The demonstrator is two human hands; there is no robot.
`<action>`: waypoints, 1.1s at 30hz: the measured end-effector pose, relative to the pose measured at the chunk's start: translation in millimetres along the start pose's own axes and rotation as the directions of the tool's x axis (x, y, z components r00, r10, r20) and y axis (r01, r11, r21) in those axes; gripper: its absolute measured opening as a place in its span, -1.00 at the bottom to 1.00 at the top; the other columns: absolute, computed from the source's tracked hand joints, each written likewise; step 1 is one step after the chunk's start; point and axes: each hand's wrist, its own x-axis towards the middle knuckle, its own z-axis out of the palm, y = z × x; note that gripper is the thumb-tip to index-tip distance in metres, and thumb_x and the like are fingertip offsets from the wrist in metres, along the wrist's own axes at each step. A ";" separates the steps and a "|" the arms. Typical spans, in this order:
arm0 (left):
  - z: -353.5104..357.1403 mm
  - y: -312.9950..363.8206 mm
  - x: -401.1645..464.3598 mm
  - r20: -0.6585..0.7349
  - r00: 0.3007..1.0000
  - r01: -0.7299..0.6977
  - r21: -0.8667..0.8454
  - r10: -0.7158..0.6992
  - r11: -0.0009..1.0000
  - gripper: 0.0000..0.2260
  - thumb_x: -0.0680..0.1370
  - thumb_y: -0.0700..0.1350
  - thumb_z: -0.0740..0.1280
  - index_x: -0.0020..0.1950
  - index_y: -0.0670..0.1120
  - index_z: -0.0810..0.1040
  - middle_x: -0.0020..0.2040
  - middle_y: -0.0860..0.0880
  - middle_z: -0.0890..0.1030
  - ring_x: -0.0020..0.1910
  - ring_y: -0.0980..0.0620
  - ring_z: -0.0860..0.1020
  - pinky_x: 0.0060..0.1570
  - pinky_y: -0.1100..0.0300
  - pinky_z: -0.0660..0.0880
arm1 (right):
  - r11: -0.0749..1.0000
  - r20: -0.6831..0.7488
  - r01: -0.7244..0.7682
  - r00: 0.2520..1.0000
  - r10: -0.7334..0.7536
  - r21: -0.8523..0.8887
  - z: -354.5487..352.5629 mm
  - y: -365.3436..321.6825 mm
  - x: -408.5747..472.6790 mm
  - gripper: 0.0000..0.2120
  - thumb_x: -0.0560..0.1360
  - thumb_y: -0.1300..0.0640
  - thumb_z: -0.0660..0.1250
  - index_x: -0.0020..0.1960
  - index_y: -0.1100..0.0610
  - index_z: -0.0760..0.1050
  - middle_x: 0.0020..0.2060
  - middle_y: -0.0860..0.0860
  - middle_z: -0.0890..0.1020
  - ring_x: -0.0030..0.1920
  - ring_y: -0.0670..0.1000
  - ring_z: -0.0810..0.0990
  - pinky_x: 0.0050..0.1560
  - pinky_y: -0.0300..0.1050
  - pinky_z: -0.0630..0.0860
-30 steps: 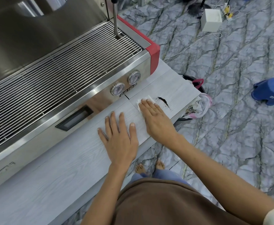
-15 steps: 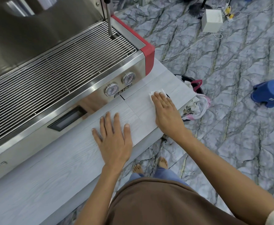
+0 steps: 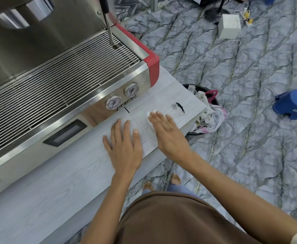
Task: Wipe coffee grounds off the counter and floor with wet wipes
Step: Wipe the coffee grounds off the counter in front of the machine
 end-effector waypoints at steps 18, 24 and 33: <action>11.4 6.8 12.5 -0.018 0.999 -0.035 0.088 0.037 0.996 -0.50 0.66 0.18 -0.10 0.55 0.06 0.27 0.62 0.00 0.19 0.61 0.01 0.07 0.55 -0.22 -0.07 | 0.999 0.106 0.045 0.994 -0.042 -0.030 -6.2 27.8 -5.0 -0.57 0.60 0.28 0.13 0.47 0.18 0.25 0.48 0.07 0.27 0.51 0.02 0.16 0.52 -0.01 0.09; 12.0 6.1 11.9 -0.017 0.999 -0.039 0.088 0.041 0.995 -0.51 0.67 0.19 -0.10 0.55 0.08 0.26 0.61 0.01 0.19 0.61 0.02 0.07 0.55 -0.23 -0.05 | 0.999 0.096 0.005 0.995 -0.001 -0.050 -17.7 51.7 5.7 -0.56 0.60 0.30 0.13 0.48 0.18 0.23 0.48 0.08 0.27 0.51 0.03 0.16 0.51 0.02 0.11; 12.2 8.1 11.7 -0.027 0.999 -0.035 0.095 0.038 0.995 -0.52 0.67 0.18 -0.09 0.54 0.08 0.28 0.60 0.01 0.21 0.60 0.03 0.09 0.54 -0.22 -0.04 | 0.999 0.063 -0.032 0.997 0.034 -0.037 -31.3 78.7 18.2 -0.60 0.61 0.28 0.13 0.45 0.22 0.29 0.45 0.11 0.32 0.48 0.07 0.23 0.49 0.05 0.16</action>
